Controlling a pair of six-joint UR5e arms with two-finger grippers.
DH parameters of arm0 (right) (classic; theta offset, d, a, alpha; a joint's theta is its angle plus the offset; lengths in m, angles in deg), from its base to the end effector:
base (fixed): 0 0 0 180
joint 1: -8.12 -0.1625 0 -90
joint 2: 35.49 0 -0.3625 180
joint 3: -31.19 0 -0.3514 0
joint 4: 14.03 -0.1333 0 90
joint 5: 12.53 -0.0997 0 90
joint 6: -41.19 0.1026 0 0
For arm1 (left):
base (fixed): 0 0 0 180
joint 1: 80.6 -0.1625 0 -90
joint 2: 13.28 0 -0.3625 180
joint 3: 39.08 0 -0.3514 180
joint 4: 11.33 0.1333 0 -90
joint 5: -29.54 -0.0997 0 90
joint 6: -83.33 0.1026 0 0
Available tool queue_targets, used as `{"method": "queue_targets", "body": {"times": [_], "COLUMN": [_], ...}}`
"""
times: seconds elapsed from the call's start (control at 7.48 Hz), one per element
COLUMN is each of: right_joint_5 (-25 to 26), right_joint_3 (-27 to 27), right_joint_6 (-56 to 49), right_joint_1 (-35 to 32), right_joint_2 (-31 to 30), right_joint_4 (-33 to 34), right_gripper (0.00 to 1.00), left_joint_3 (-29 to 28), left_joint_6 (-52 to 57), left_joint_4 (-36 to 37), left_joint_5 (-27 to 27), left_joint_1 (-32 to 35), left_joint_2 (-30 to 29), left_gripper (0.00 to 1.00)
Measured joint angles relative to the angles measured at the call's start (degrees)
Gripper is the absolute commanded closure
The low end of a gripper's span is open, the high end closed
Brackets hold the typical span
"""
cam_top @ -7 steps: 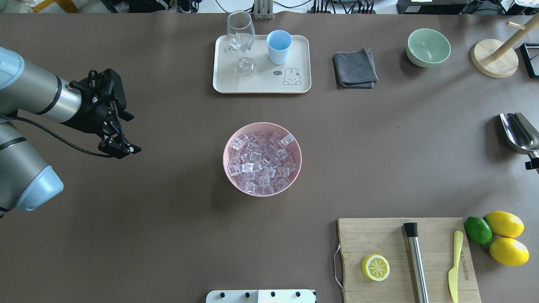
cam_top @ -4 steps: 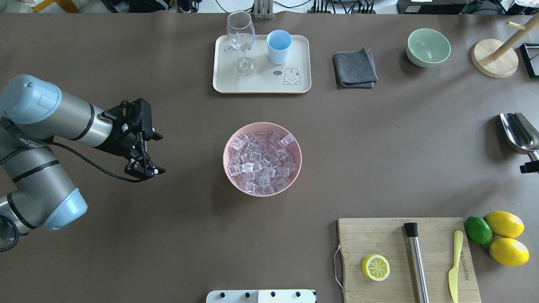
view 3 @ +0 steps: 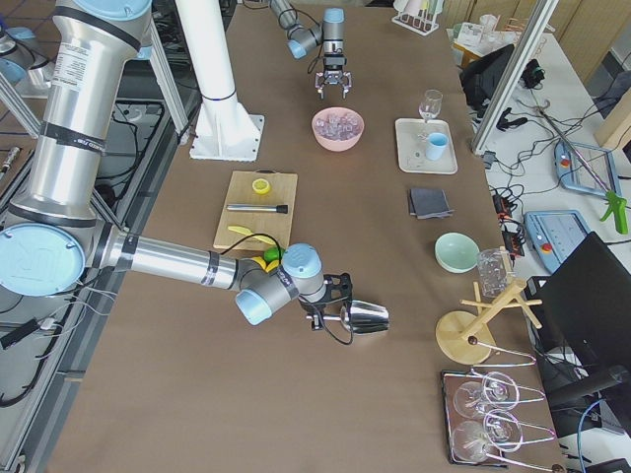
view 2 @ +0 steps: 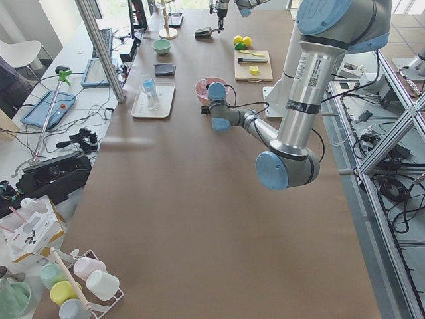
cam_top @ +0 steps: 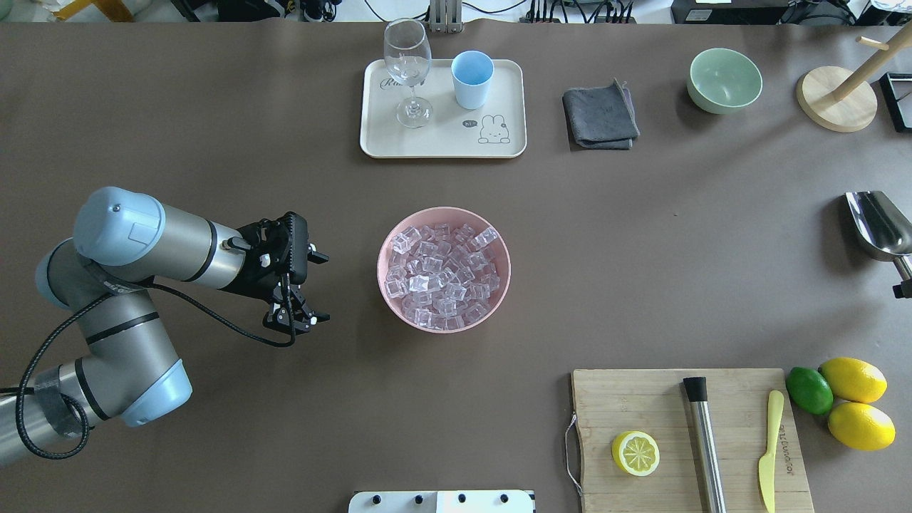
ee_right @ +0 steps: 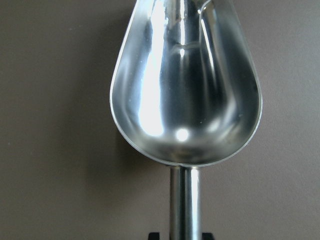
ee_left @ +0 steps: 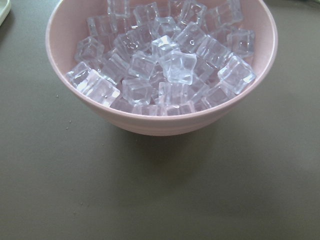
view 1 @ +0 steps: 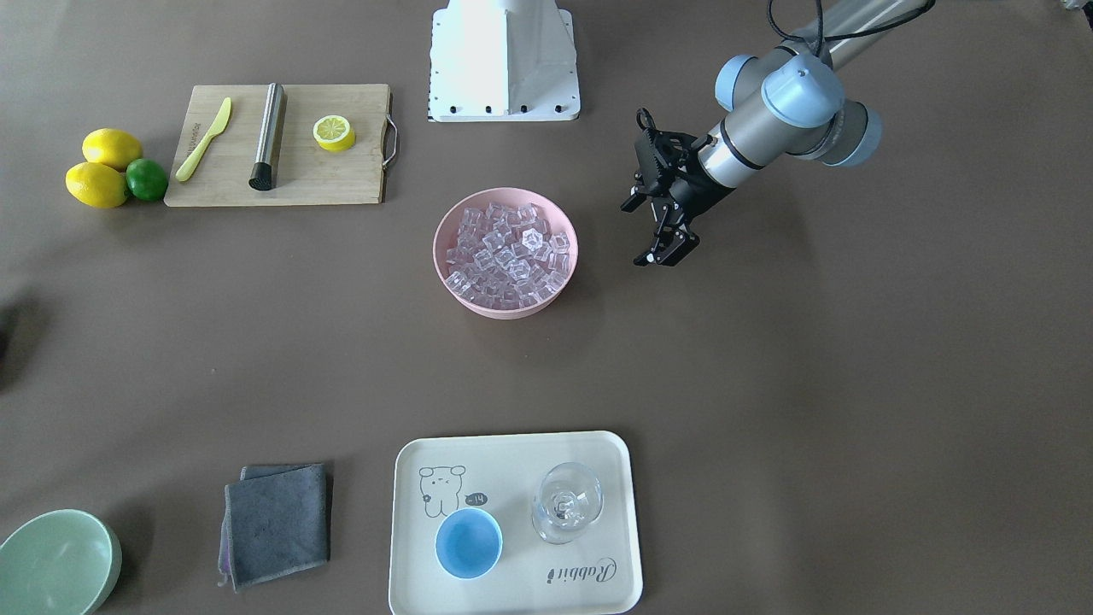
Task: Put ice in cup with scoop
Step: 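Move the left gripper to the pink bowl's rim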
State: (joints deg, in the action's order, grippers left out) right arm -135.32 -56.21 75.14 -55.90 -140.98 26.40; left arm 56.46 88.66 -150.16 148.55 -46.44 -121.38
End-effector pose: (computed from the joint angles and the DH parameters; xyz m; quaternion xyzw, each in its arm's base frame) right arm -0.0910 -0.3642 0.6424 0.0898 -0.3653 -0.0122 0.9265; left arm 0.4083 -0.3780 0.2981 0.4314 0.4269 0.5248 0.5969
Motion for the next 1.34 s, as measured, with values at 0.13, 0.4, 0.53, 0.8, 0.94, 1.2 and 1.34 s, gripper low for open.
{"method": "queue_targets", "body": {"times": [0.13,0.4,0.53,0.8,0.94,1.2,1.34], "right_joint_5": [0.0,0.0,-0.1,-0.8,-2.3,-3.7,-4.0], "right_joint_3": [0.0,0.0,-0.3,-1.4,-2.8,-6.9,-9.4], "right_joint_6": [-0.1,-0.3,-0.7,-2.3,-3.4,-8.7,-11.1], "right_joint_1": [0.0,0.1,0.1,0.0,-0.1,-1.2,-1.9], "right_joint_2": [-0.1,-0.2,-0.2,-0.2,-0.2,-0.4,-0.5], "right_joint_4": [0.0,0.0,0.0,0.4,1.5,6.7,9.6], "right_gripper": [1.0,1.0,1.0,1.0,1.0,1.0,1.0], "left_joint_3": [-1.0,-2.2,-3.0,-4.4,-5.6,-7.9,-8.8], "left_joint_6": [0.0,0.2,0.2,0.4,1.1,4.7,5.1], "left_joint_4": [-2.1,-4.0,-4.4,-5.0,-5.7,-6.3,-6.2], "left_joint_5": [-1.4,-2.3,-2.4,-3.1,-3.4,-3.3,-2.9], "left_joint_1": [-1.0,-1.8,-2.2,-3.9,-4.2,-4.1,-3.7], "left_joint_2": [-0.1,-1.0,-2.0,-3.6,-4.3,-6.0,-6.8], "left_gripper": [0.01,0.01,0.01,0.01,0.01,0.02,0.02]}}
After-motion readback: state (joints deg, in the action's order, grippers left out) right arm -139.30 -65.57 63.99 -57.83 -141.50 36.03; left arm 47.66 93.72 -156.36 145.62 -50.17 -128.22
